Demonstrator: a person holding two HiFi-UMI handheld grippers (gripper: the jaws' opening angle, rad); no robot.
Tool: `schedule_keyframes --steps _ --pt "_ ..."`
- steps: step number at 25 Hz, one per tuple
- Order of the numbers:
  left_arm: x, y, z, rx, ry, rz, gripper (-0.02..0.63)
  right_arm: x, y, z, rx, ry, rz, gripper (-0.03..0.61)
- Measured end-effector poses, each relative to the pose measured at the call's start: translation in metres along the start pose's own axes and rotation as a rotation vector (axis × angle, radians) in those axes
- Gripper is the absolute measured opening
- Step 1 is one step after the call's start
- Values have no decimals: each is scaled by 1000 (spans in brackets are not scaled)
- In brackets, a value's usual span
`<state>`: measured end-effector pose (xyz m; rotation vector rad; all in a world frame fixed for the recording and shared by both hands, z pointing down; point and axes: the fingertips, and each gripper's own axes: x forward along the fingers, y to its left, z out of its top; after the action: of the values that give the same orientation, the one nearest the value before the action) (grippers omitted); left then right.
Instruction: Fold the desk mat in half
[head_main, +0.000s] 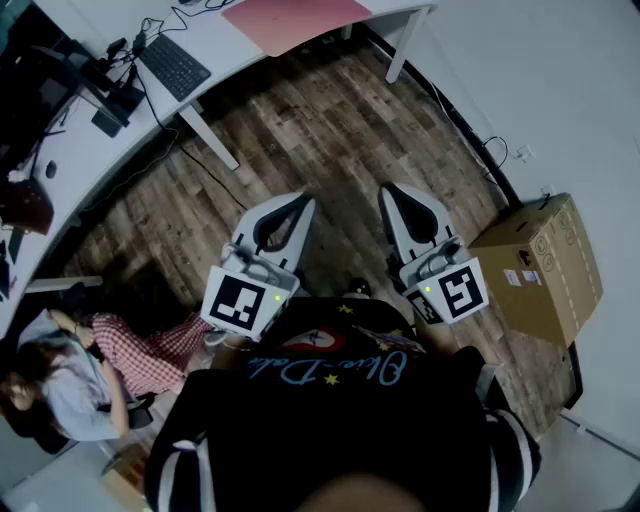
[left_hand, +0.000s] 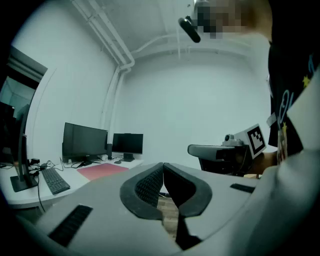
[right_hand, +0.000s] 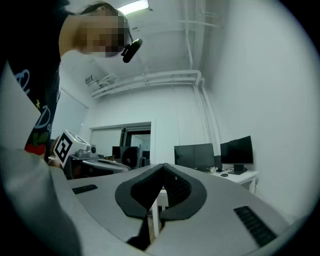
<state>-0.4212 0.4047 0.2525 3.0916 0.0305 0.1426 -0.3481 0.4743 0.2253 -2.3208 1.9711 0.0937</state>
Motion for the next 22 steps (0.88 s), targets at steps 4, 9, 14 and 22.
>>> schedule_keyframes --steps 4,9,14,22 --pt "4 -1 2 0 -3 -2 2 -2 -5 1 -3 -6 -6 -2" --pt "10 -6 -1 -2 4 -9 2 -7 -10 -4 -43 17 -25 -2" --pt "20 -14 -2 24 17 8 2 -18 -23 -9 -73 37 -37 1" --pt "34 -22 -5 61 52 72 127 -39 -58 -12 -66 76 -60 32"
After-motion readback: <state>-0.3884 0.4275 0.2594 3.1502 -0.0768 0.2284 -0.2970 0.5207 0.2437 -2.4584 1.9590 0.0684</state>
